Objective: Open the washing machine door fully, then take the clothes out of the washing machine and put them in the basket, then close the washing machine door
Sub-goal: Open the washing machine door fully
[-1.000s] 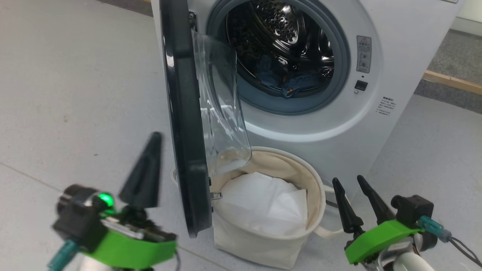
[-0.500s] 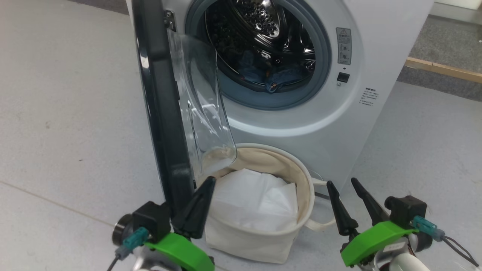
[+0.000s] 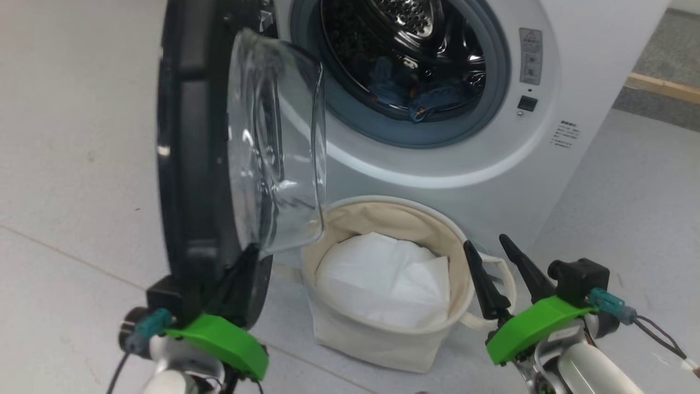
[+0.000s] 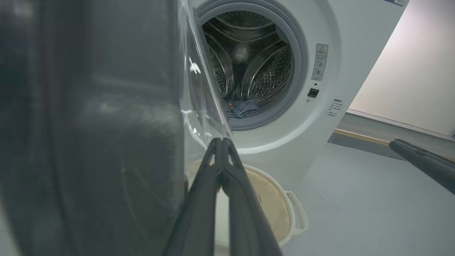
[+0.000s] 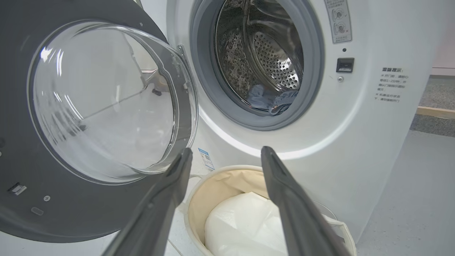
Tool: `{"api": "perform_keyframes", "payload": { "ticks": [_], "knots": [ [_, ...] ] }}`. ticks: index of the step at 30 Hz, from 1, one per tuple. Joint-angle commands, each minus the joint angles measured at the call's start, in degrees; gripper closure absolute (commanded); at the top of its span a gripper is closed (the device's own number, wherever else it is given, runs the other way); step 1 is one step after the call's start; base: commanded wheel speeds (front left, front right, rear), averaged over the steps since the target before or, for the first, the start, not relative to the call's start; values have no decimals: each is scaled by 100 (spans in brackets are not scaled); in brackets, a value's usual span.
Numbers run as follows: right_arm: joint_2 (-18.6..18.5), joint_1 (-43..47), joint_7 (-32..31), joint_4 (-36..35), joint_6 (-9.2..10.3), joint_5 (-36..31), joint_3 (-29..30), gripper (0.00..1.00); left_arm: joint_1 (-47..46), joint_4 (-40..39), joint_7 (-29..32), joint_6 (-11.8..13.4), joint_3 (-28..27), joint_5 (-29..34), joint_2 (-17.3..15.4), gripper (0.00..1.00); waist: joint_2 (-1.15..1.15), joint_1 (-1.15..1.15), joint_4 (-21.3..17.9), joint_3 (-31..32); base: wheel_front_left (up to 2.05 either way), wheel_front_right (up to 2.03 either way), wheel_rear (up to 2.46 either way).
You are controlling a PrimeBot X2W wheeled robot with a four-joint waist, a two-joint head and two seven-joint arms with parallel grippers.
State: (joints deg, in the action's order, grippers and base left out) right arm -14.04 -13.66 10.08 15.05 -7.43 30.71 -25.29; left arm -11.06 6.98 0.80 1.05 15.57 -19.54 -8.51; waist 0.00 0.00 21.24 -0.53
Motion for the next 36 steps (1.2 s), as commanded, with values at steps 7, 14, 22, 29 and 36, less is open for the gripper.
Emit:
{"api": "perform_keyframes", "payload": {
  "ticks": [7, 14, 22, 29, 36],
  "knots": [
    [-33, -385, -49, -208, -6, -126, -122, 0, -425, 12, -144, 156, -619, -105, -379, 100, 0, 0, 285, -273, 0, 0, 0],
    [-32, -465, -55, -170, -6, -154, -147, 0, -366, 147, -212, 205, -829, -193, -548, 100, 0, 0, 445, -383, 0, 0, 0],
    [-10, -519, -38, -111, -6, -130, -237, 0, -437, 402, -385, 202, -1240, -362, -898, 100, 0, 0, 607, -448, 0, 0, 0],
    [-23, -626, -76, -67, -6, -157, -238, 0, -922, 829, -527, -102, -1410, -578, -1159, 100, 0, 0, 779, -655, 0, 0, 0],
    [13, -857, -143, -35, -6, -231, -283, 0, -1661, 1644, -742, -463, -1454, -740, -1366, 100, 0, 0, 912, -980, 0, 0, 0]
  ]
}}
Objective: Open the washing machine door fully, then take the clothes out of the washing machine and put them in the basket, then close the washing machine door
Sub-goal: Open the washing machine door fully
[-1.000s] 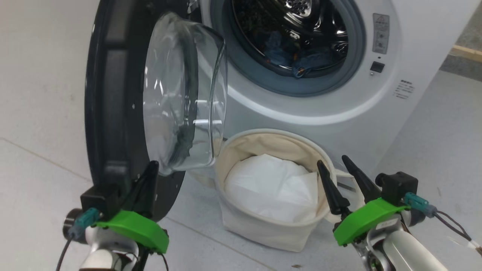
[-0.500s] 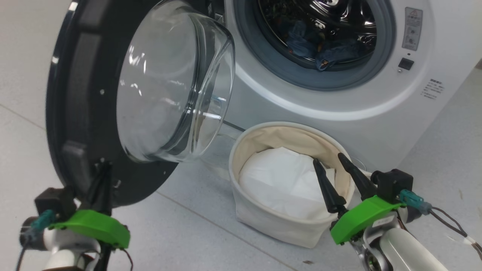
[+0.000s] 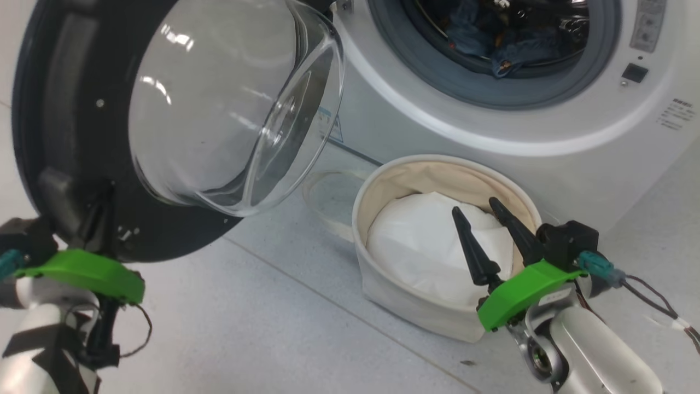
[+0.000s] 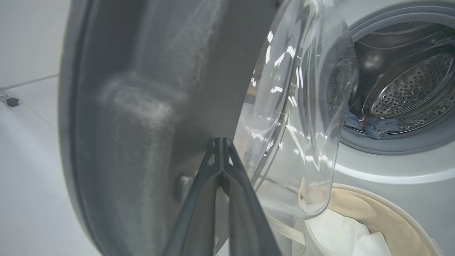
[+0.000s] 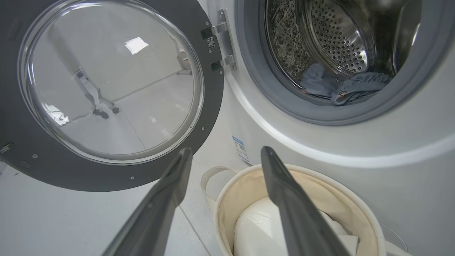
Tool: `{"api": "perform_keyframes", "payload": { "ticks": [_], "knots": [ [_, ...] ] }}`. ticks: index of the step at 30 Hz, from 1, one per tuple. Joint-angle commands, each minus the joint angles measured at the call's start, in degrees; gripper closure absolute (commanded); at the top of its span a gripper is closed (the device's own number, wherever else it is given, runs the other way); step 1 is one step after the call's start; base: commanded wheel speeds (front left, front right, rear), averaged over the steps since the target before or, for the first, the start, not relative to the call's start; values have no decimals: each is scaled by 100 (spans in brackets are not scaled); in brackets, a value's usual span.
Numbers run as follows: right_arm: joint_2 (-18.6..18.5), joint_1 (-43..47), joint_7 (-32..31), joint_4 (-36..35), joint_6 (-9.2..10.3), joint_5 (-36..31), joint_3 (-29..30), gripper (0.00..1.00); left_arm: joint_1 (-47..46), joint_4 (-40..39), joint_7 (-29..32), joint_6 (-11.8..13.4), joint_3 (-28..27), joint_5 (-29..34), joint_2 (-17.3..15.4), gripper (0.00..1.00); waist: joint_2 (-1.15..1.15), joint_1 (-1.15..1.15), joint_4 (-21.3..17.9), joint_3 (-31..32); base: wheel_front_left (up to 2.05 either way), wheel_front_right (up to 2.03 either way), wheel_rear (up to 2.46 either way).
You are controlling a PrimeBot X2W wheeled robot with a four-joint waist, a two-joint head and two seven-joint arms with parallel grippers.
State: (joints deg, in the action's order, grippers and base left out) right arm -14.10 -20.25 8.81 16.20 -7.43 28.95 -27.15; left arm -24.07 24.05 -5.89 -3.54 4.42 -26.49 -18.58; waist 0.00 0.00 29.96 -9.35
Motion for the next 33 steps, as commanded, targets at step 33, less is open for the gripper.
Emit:
{"api": "perform_keyframes", "payload": {
  "ticks": [33],
  "knots": [
    [159, -522, 269, 255, -6, -12, -206, 0, -1509, 2155, -904, -341, -481, -173, -709, 100, 0, 0, -175, -306, 0, 0, 0]
  ]
}}
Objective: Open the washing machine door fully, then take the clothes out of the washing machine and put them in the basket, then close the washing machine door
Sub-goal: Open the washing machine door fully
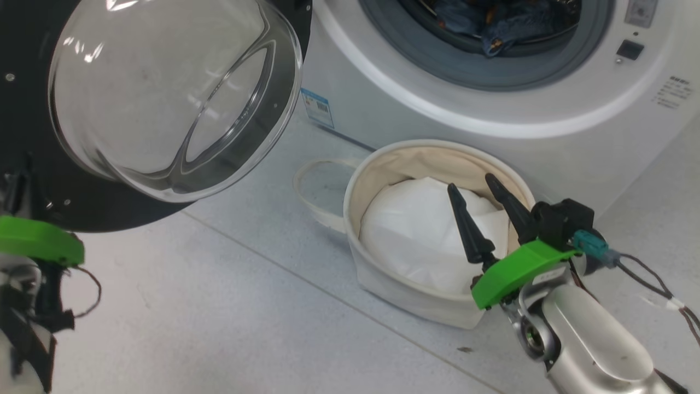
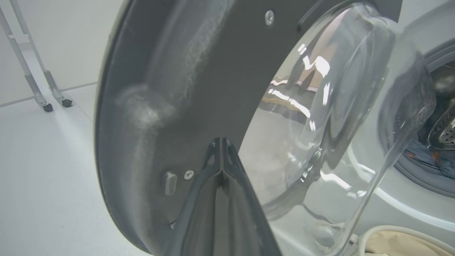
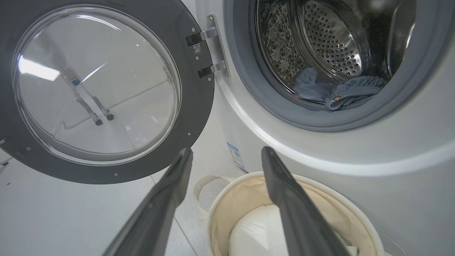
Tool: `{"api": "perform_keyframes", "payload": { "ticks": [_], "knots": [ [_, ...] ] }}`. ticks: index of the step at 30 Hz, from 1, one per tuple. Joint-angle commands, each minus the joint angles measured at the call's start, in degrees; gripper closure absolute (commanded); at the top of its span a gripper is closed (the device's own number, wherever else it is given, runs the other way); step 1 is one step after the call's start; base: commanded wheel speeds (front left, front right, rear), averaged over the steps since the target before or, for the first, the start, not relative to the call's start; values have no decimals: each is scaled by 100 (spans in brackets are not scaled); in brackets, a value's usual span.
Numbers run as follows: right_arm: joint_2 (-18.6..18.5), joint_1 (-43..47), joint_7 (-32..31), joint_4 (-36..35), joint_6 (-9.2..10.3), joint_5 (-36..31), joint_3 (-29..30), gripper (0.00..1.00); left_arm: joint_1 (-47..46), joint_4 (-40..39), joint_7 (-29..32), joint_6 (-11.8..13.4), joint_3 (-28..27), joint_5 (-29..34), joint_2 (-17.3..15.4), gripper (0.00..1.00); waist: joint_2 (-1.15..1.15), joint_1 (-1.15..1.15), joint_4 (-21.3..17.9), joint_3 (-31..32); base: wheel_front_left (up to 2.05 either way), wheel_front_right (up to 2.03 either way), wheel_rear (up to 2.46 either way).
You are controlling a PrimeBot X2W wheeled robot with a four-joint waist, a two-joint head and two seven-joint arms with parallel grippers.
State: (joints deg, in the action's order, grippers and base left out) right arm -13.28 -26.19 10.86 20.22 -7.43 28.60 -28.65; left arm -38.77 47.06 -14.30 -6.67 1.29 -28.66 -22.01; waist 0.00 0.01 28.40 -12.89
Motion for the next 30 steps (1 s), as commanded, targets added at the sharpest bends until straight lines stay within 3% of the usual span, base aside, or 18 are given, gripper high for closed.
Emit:
{"api": "perform_keyframes", "payload": {
  "ticks": [1, 2, 11, 18, 30],
  "knots": [
    [85, 107, 85, -135, -6, 47, -49, 0, 14, -224, -64, -37, -129, 26, -327, 38, 0, -1, -30, 94, 0, 0, 0],
    [93, 138, 105, -124, -6, 66, -42, 0, 79, -322, -65, -46, -76, 16, -288, 0, 0, -1, -46, 139, 0, 0, 0],
    [89, 431, 260, -135, -6, 178, 99, 0, 909, -1775, 169, -71, 459, -113, 128, 0, 0, -1, -315, 581, 0, 0, 0],
    [62, 760, 327, -298, -6, 267, 293, 0, 1647, -2917, 586, 25, 708, -217, 321, 0, 0, -1, -857, 952, 0, 0, 0],
    [44, 1005, 278, -533, -6, 310, 446, 0, 2184, -3195, 538, 181, 833, -176, 381, 0, 0, -1, -1818, 1231, 0, 0, 0]
  ]
}}
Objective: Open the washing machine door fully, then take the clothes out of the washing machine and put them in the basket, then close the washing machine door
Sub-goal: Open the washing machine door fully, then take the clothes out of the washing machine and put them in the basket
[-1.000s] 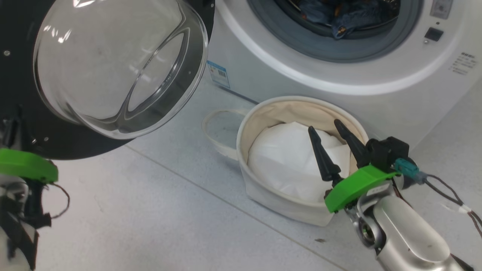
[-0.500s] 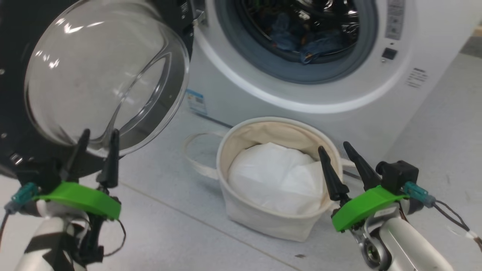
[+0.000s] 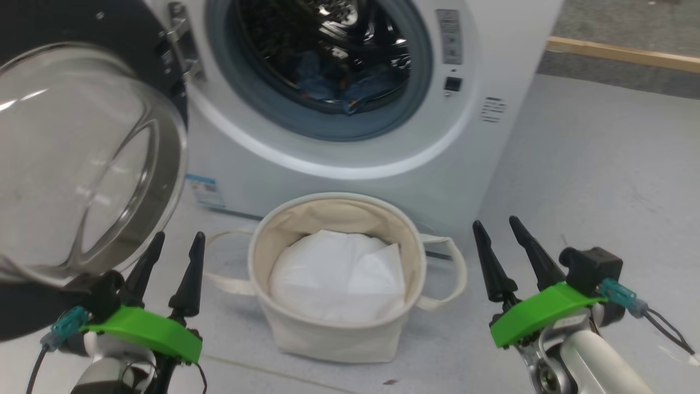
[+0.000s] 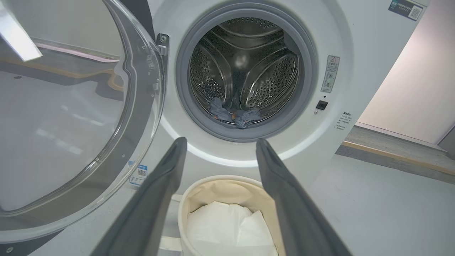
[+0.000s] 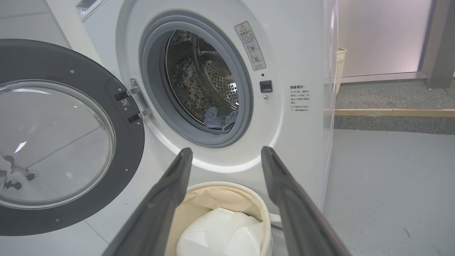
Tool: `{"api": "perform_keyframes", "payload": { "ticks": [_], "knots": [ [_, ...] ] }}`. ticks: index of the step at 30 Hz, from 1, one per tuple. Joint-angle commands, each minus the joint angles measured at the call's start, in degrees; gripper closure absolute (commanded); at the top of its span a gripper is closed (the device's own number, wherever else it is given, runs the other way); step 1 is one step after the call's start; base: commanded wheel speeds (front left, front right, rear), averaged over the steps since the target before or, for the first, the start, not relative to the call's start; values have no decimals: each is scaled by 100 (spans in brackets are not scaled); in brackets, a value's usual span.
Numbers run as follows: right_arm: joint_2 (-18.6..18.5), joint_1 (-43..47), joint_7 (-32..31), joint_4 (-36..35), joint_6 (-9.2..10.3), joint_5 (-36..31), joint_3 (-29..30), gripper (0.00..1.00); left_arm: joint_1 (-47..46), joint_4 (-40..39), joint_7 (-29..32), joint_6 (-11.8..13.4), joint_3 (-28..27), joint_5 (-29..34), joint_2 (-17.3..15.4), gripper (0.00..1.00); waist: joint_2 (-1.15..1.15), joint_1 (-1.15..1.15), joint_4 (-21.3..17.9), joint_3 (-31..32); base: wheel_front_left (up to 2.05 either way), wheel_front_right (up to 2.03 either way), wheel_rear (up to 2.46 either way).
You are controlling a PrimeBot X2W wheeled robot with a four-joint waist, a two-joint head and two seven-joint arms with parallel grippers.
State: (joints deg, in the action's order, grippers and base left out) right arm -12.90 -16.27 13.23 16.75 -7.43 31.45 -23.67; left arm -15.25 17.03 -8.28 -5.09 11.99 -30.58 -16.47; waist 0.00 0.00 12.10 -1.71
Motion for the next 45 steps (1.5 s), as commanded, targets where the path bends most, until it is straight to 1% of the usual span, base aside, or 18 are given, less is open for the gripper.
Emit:
{"api": "perform_keyframes", "payload": {
  "ticks": [1, 5, 11, 19, 25, 36, 45],
  "knots": [
    [-2, 42, 34, -205, -6, 19, -27, 0, -132, -182, -83, 41, -245, 24, -188, 0, 0, 0, -258, 139, 0, 0, 0],
    [-45, 153, -1, -306, -6, -20, 75, 0, 24, -133, -127, 48, -304, -46, -235, 0, 0, 0, -543, 228, 0, 0, 0],
    [-105, 312, -81, -517, -6, -70, 251, 0, 200, -139, -156, -20, -385, -250, -311, 0, 0, 0, -895, 276, 0, 0, 0],
    [-170, 509, -230, -850, -6, -153, 498, 0, 333, -173, -302, -91, -427, -421, -360, 0, 0, 0, -1152, 301, 0, 0, 0],
    [-157, 619, -336, -1028, -6, -196, 638, 0, 318, -110, -329, -82, -485, -510, -380, 0, 0, 0, -1176, 306, 0, 0, 0],
    [-131, 738, -443, -1206, -6, -263, 800, 0, 322, -150, -335, -119, -438, -549, -516, 0, 0, 0, -1064, 320, 3, -4, 2],
    [-77, 768, -498, -1264, -6, -317, 849, 0, 297, -158, -284, -110, -401, -561, -581, 0, 0, 0, -957, 283, 63, -111, 48]
  ]
}}
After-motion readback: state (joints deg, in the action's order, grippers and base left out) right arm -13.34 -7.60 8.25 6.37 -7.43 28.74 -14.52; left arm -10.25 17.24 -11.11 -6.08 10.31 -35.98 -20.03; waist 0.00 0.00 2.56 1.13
